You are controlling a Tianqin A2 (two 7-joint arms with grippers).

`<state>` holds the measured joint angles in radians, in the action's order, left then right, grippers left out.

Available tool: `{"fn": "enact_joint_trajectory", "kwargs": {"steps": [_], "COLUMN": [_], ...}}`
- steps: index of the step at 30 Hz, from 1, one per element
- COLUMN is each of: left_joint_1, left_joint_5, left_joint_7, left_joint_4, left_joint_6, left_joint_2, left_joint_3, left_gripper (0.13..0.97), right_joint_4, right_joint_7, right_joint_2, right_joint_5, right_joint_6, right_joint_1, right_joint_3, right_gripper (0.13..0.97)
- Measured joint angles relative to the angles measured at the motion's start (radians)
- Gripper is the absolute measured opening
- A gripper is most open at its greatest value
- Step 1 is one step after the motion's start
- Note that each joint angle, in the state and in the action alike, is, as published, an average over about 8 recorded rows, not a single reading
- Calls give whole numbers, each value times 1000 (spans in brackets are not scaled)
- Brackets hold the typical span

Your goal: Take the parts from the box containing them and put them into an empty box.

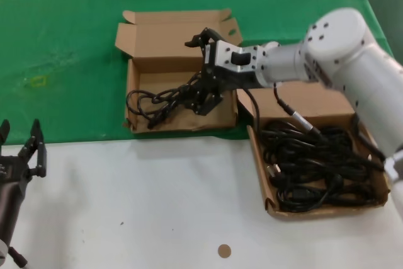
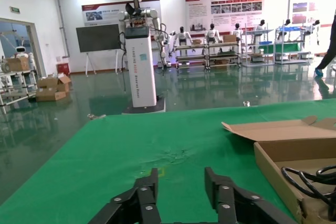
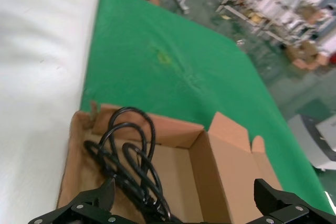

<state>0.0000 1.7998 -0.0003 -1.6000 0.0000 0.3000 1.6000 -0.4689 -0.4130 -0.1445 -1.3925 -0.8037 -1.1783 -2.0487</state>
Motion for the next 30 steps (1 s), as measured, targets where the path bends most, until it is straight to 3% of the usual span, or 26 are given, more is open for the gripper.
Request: {"fn": "enact_joint_trajectory", "kwargs": {"steps": [4, 9, 13, 21, 25, 30], "left_joint_1": [0, 0, 0, 0, 0, 0], "left_joint_5": [0, 0, 0, 0, 0, 0], "left_joint_7": [0, 0, 0, 0, 0, 0], "left_joint_4": [0, 0, 0, 0, 0, 0], "left_joint_6": [0, 0, 0, 0, 0, 0], "left_joint_2": [0, 0, 0, 0, 0, 0], "left_joint_3": [0, 0, 0, 0, 0, 0], "left_gripper": [298, 414, 484, 707, 707, 805], "right_joint_4": [-75, -168, -242, -391, -466, -559], "right_joint_7": [28, 61, 89, 143, 170, 204], "right_joint_2": [-10, -23, -33, -54, -64, -77], "right_joint_5": [-27, -60, -87, -141, -168, -202], "right_joint_6": [54, 120, 173, 279, 332, 398], "right_joint_1": [78, 175, 253, 408, 486, 583], "right_joint_3": [30, 66, 96, 155, 185, 222], "right_gripper": [893, 947, 954, 966, 966, 966]}}
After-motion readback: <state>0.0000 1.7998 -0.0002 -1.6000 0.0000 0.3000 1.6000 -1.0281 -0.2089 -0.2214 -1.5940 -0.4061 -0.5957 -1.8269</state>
